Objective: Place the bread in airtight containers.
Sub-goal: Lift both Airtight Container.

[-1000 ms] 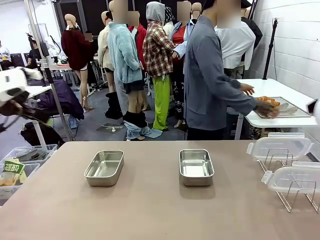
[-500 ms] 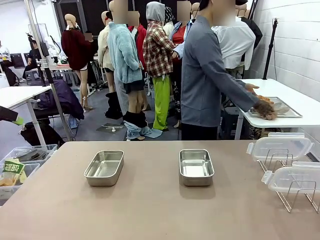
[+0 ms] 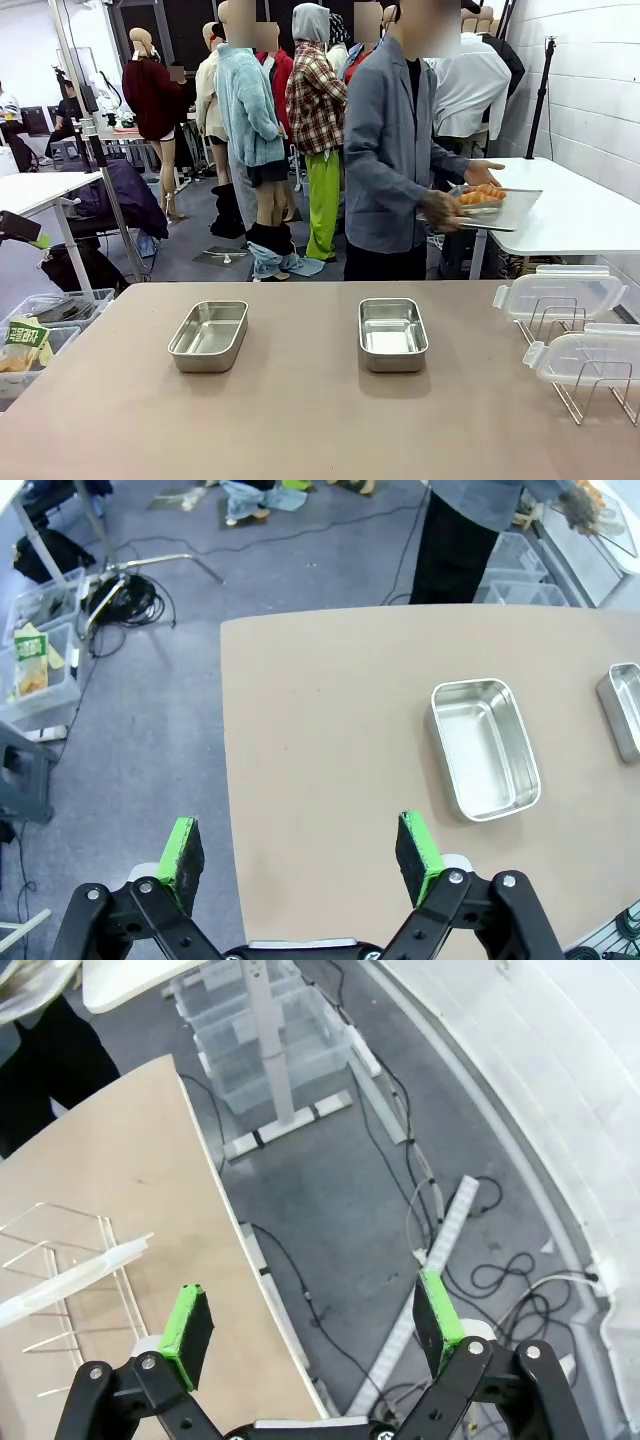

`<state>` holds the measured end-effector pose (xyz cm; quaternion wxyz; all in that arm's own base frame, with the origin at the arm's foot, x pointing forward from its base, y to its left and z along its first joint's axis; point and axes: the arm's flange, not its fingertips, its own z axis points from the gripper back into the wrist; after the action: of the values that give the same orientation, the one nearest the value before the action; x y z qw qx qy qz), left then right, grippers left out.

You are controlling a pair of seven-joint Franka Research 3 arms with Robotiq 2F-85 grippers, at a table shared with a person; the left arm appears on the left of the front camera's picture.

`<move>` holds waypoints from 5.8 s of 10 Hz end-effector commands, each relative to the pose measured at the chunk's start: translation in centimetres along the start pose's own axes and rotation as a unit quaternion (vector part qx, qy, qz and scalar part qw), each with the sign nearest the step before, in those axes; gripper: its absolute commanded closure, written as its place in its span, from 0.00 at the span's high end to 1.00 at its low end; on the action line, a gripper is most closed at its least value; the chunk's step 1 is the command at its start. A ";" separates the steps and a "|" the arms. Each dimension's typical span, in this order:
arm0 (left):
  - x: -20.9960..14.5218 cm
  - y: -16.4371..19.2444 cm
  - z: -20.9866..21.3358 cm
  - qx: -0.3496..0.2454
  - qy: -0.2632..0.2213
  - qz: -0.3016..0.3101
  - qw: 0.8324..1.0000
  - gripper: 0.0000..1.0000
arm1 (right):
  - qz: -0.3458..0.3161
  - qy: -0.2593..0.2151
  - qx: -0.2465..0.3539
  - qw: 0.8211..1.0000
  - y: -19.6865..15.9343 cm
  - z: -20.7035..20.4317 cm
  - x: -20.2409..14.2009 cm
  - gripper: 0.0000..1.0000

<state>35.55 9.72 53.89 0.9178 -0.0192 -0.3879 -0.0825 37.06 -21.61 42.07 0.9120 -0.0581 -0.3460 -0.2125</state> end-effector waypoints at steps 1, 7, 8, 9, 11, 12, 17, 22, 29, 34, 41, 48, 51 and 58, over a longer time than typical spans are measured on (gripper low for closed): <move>-0.1 0.2 0.0 0.003 0.001 0.004 1.000 1.00 | 0.004 0.005 -0.003 1.000 0.3 0.1 0.0 1.00; -0.1 0.2 0.0 0.003 0.001 0.004 1.000 1.00 | 0.004 0.005 -0.003 1.000 0.3 0.1 0.0 1.00; -0.1 0.2 0.0 0.003 0.001 0.004 1.000 1.00 | 0.004 0.005 -0.003 1.000 0.3 0.1 0.0 1.00; -0.1 0.2 0.0 0.003 0.001 0.004 1.000 1.00 | 0.004 0.005 -0.003 1.000 0.3 0.1 0.0 1.00; -0.1 0.2 0.0 0.003 0.001 0.004 1.000 1.00 | 0.004 0.005 -0.003 1.000 0.3 0.1 0.0 1.00; -0.1 0.2 0.0 0.003 0.001 0.004 1.000 1.00 | 0.004 0.005 -0.003 1.000 0.3 0.1 0.0 1.00; -0.1 0.2 0.0 0.003 0.001 0.004 1.000 1.00 | 0.004 0.005 -0.003 1.000 0.3 0.1 0.0 1.00; -0.1 0.2 0.0 0.003 0.001 0.004 1.000 1.00 | 0.001 0.001 0.000 1.000 0.1 0.0 0.0 1.00; 7.4 -9.7 -4.5 -0.054 0.056 0.001 0.997 1.00 | 0.181 0.091 0.130 0.971 22.1 17.2 4.1 1.00; 6.9 -10.8 -7.2 -0.055 0.065 0.019 0.996 1.00 | 0.224 0.117 0.139 0.958 26.9 18.5 0.5 1.00; 6.1 -13.7 -17.9 -0.088 0.184 0.032 0.978 1.00 | 0.379 0.180 0.128 0.899 43.3 15.0 -7.9 1.00; 4.1 -14.2 -25.0 -0.086 0.278 0.004 0.957 1.00 | 0.306 0.268 0.097 0.908 45.3 4.5 -11.2 1.00; 4.0 -14.5 -26.4 -0.103 0.288 -0.024 0.952 1.00 | 0.329 0.274 0.104 0.898 44.6 4.3 -11.2 1.00; 2.2 -17.0 -32.4 -0.073 0.345 -0.042 0.935 1.00 | 0.220 0.290 0.048 0.930 46.4 -3.2 -12.8 1.00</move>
<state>56.38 -10.41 32.40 0.9844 -0.0489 -0.0450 -0.1627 49.65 23.05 33.72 0.9987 -0.0126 -0.0437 0.0248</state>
